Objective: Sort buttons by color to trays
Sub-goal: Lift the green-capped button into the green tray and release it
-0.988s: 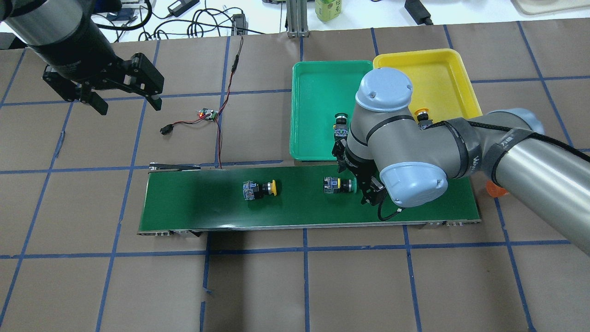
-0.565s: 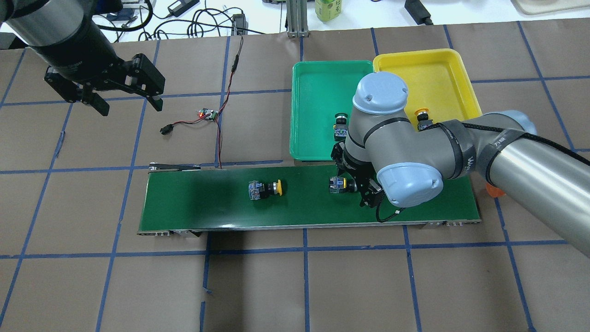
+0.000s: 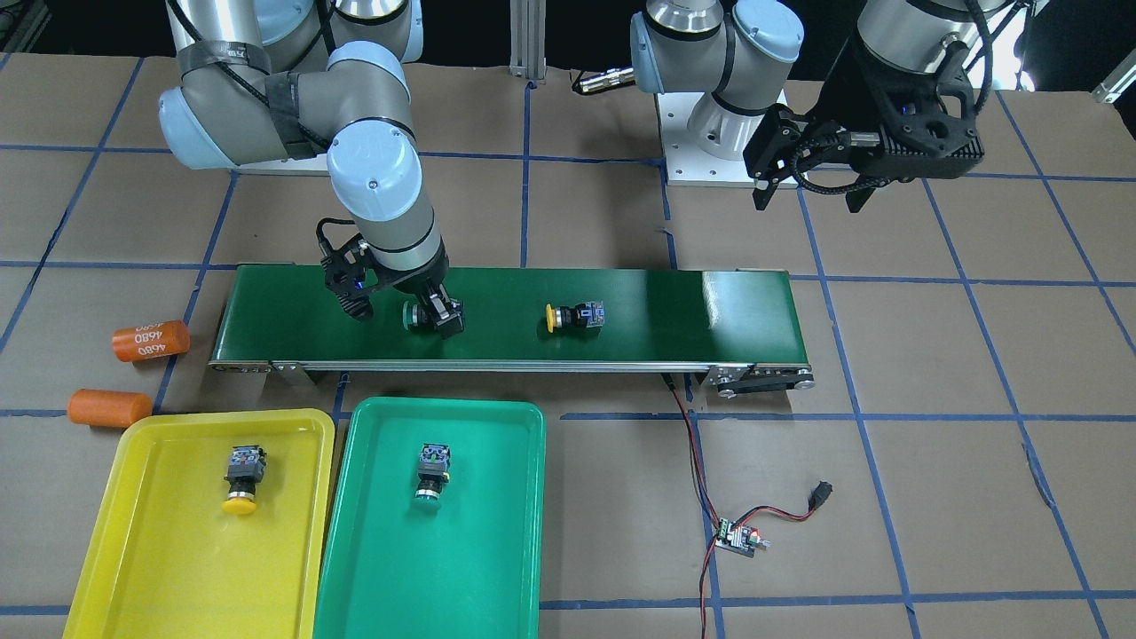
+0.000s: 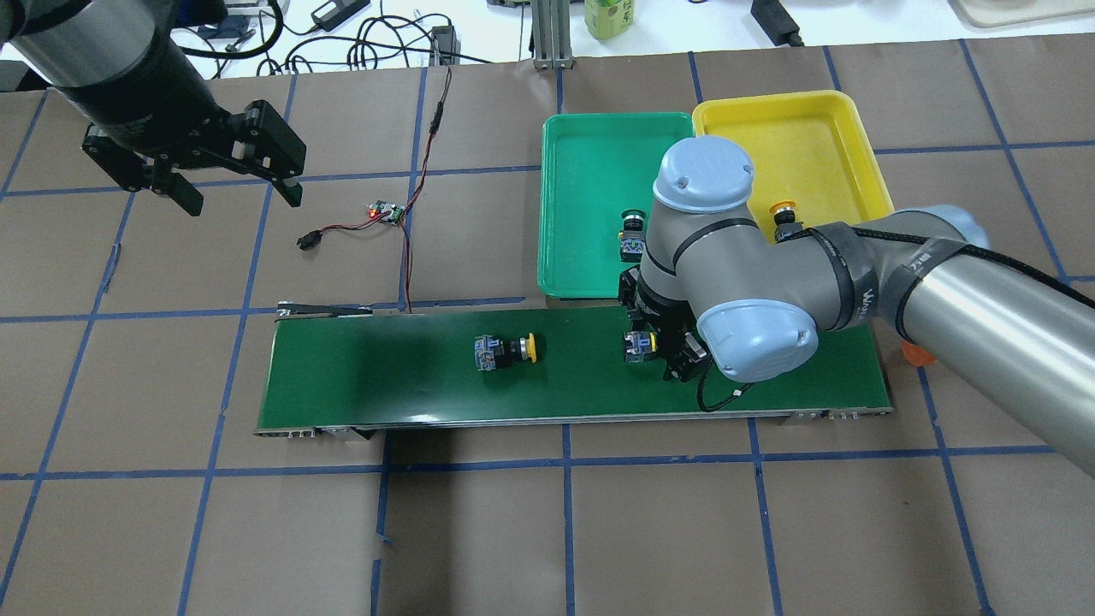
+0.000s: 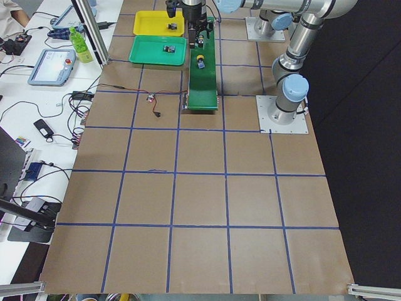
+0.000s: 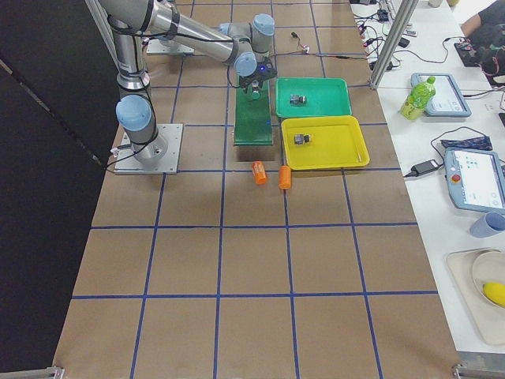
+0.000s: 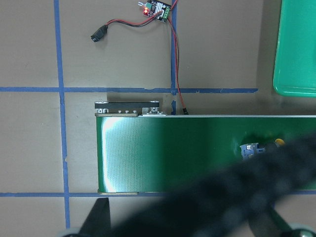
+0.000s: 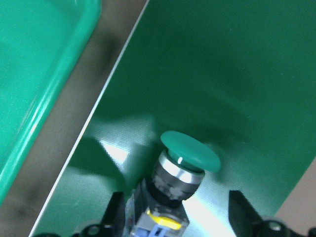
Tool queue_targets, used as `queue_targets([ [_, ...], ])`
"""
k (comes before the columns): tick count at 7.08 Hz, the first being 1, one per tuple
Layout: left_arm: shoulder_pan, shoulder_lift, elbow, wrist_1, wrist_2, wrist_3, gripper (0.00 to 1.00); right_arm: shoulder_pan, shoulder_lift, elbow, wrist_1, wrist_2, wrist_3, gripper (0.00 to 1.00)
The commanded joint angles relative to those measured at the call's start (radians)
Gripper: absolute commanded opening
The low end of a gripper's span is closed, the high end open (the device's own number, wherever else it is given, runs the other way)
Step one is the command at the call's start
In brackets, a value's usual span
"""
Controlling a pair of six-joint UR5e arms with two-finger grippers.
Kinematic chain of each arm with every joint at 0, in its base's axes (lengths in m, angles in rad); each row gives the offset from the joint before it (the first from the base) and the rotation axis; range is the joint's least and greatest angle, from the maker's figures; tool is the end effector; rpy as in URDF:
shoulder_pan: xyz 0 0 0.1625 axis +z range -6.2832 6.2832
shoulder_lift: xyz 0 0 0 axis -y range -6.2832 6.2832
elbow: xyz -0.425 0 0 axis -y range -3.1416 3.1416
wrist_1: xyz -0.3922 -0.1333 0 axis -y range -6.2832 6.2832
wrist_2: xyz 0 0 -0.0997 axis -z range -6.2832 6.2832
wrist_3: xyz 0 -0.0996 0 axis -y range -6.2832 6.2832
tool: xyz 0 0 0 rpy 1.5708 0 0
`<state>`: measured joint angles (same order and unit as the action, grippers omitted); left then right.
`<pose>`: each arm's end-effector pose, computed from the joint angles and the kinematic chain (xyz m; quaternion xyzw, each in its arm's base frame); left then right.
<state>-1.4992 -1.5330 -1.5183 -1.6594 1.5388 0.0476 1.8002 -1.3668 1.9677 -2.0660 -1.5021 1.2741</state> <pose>-0.1022 -0.4830 0.5232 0.0120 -0.9998 0.0018 0.0159 0.2498 -0.4533 0.2476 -0.4995 -0.8640 -0.0620 0.0110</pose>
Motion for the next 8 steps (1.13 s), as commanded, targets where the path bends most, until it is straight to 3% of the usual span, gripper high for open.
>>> queue_targets([
  [1,-0.001,0.001,0.000,0.001,0.000,0.000,1.00,-0.010,-0.009,-0.009,0.000,0.000,-0.033,0.00],
  [3,0.000,0.001,-0.002,0.001,0.000,-0.002,1.00,-0.015,-0.012,-0.042,-0.025,-0.019,-0.080,0.00],
  [5,0.000,0.001,0.003,-0.002,0.007,-0.005,1.00,-0.047,0.012,-0.125,-0.035,-0.061,-0.367,0.00],
  [7,-0.001,0.001,0.003,-0.002,0.003,-0.003,1.00,-0.160,0.078,-0.159,-0.135,-0.053,-0.598,0.00],
  [8,-0.001,-0.001,0.006,0.000,0.003,-0.005,1.00,-0.163,0.128,-0.161,-0.161,-0.050,-0.674,0.00],
])
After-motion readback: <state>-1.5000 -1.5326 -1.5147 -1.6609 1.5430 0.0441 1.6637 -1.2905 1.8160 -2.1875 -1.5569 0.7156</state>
